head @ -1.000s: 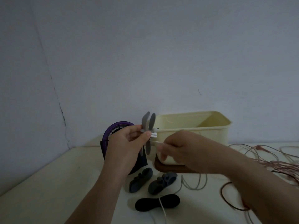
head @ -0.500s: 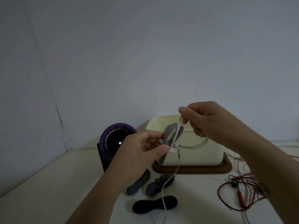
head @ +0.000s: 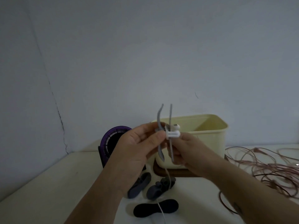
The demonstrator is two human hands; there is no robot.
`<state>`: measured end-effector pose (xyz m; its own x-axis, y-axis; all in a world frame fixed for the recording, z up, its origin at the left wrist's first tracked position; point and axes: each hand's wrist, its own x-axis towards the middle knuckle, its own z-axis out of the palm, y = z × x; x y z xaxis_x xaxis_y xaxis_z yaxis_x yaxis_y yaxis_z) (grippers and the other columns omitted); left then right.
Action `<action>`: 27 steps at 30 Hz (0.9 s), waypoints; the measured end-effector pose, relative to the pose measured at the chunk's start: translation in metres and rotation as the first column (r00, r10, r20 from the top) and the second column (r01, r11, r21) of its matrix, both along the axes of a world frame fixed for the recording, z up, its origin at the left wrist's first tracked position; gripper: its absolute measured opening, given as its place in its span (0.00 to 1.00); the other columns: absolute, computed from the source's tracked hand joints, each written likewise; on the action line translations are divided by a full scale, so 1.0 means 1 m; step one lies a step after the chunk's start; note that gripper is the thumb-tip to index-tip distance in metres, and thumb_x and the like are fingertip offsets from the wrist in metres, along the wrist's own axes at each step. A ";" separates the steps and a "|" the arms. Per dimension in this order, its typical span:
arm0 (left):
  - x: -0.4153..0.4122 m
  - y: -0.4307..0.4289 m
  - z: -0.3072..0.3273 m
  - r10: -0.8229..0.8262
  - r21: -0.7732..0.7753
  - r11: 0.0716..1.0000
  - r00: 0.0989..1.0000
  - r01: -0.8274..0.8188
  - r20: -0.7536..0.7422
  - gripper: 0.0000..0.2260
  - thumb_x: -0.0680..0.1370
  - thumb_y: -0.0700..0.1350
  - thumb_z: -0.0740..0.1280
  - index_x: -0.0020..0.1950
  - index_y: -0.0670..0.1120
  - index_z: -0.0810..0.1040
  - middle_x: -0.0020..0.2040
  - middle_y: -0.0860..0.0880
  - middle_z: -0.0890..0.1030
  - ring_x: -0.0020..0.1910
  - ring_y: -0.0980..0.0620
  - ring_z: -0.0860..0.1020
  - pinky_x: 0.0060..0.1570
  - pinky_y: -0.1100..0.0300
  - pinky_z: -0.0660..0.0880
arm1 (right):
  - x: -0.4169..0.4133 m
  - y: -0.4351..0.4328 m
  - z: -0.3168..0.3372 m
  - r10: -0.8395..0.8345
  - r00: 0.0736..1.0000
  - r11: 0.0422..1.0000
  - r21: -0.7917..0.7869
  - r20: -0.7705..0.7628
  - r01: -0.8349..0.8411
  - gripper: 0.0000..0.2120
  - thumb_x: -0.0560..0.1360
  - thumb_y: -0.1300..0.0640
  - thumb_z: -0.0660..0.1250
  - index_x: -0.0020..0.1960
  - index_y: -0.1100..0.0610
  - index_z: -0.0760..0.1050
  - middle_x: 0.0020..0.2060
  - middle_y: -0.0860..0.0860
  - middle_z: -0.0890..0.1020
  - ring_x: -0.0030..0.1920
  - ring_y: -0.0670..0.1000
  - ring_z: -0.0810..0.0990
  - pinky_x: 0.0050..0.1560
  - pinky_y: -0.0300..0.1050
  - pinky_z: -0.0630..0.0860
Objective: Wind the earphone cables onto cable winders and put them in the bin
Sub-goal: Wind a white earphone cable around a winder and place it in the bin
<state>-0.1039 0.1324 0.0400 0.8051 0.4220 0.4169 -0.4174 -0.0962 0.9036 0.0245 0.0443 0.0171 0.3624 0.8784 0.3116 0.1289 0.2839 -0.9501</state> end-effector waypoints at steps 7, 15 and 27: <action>-0.002 0.019 -0.001 0.164 -0.242 0.961 0.980 -0.133 0.114 0.17 0.70 0.43 0.66 0.57 0.40 0.81 0.54 0.42 0.83 0.51 0.47 0.80 0.53 0.57 0.79 | -0.022 0.013 -0.015 -0.143 0.921 0.987 -0.021 0.362 0.161 0.19 0.82 0.50 0.53 0.42 0.57 0.76 0.22 0.44 0.66 0.24 0.44 0.62 0.29 0.39 0.60; -0.001 0.028 -0.007 0.342 -0.204 0.924 0.938 -0.324 0.061 0.13 0.74 0.41 0.67 0.57 0.41 0.81 0.51 0.45 0.85 0.47 0.53 0.83 0.51 0.60 0.79 | -0.045 -0.005 0.014 -0.128 0.601 0.968 -0.034 0.789 0.251 0.15 0.81 0.50 0.55 0.40 0.53 0.74 0.26 0.47 0.71 0.28 0.45 0.69 0.35 0.46 0.69; 0.004 0.008 -0.012 0.384 0.241 0.902 0.920 -0.357 -0.075 0.10 0.74 0.40 0.71 0.47 0.55 0.81 0.43 0.59 0.85 0.45 0.62 0.83 0.42 0.72 0.75 | -0.021 -0.042 0.056 -0.288 0.331 0.904 0.141 0.898 0.403 0.15 0.73 0.42 0.52 0.36 0.46 0.72 0.31 0.30 0.73 0.33 0.36 0.73 0.37 0.33 0.69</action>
<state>-0.0997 0.1405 0.0280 0.6568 0.6086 0.4451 -0.2050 -0.4240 0.8822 0.0032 0.0025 0.0730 0.2084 0.7882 0.5790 0.9677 -0.0802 -0.2392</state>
